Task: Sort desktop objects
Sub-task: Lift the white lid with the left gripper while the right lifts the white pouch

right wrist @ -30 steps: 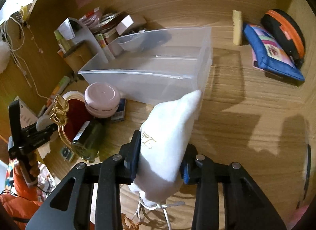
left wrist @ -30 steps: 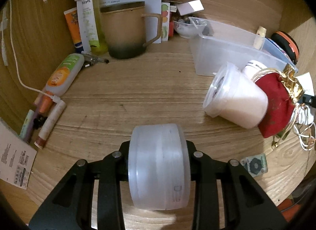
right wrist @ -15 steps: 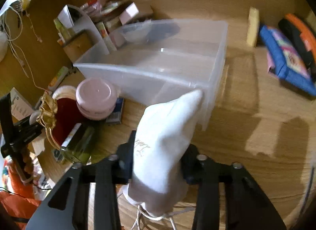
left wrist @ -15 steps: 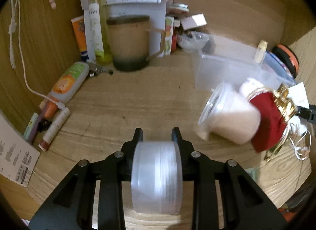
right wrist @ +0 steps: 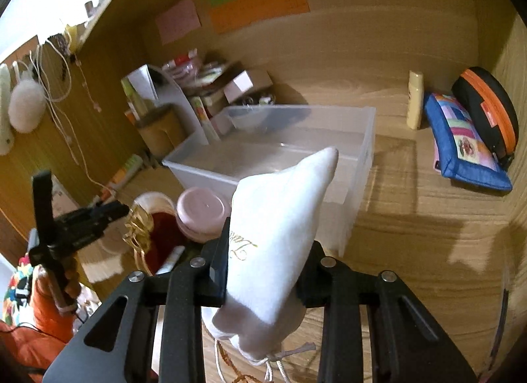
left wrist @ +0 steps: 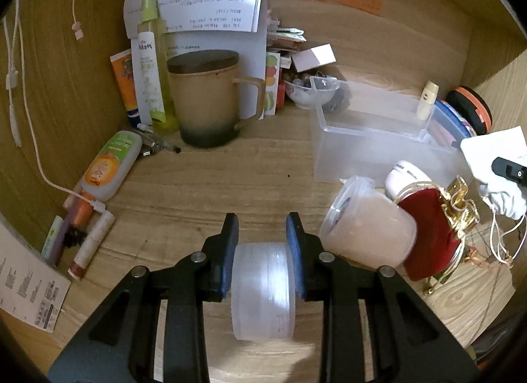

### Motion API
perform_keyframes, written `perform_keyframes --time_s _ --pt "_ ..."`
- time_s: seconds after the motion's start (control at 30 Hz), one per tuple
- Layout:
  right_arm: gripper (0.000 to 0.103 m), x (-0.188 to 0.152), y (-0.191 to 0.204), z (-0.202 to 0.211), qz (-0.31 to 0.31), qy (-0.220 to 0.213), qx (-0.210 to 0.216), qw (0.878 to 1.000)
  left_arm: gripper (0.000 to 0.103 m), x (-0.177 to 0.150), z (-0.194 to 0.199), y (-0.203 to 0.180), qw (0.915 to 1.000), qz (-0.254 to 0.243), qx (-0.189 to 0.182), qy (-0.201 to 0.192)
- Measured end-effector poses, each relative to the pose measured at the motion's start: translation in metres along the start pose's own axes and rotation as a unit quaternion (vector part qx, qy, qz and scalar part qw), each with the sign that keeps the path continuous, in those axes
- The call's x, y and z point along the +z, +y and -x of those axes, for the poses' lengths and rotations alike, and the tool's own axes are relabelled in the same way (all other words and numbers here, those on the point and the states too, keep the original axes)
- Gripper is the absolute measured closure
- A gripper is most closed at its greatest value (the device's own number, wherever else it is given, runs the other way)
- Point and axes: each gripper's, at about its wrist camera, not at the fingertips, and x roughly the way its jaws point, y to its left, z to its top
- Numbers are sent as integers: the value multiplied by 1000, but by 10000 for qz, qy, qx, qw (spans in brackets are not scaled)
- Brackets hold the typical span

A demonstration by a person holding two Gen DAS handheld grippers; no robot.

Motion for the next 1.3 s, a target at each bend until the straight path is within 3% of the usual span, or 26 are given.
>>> perform_keyframes --time_s 0.47,0.5,0.53,0.57,0.63,0.7,0.77,0.83,0.9,1.07,1.3 --pt "75 19 2 10 0 -276 237 9993 74 16 5 -4 9999 -101 -66 -81" --pt "75 19 1 10 -15 -272 240 9993 77 18 5 -5 9999 -113 -72 -100" --pt "75 19 1 10 -29 -264 254 9993 96 21 6 -6 9998 -139 -62 -131" --pt "75 19 0 10 -45 -264 270 9993 100 23 6 -7 9998 -149 -86 -125" --pt "75 19 -1 9 -72 -273 280 9992 100 28 7 -7 9993 -167 -304 -126" --pt "75 19 -2 8 -79 -265 284 9992 99 31 4 -9 9995 -224 -152 -135" --pt "75 19 -2 7 -92 -242 260 9993 95 32 -3 -6 9997 -219 -124 -18" --pt "75 17 -2 5 -107 -199 288 9993 67 32 -8 2 9993 -21 -351 139" --pt "75 16 -4 4 -128 -171 270 9994 48 34 -11 7 9982 117 -546 196" --pt "75 13 -9 1 -222 -142 261 9993 38 34 -13 3 9967 -4 -777 251" --pt "75 13 -12 -5 -194 -51 215 9996 34 34 -41 7 9974 -262 -298 599"
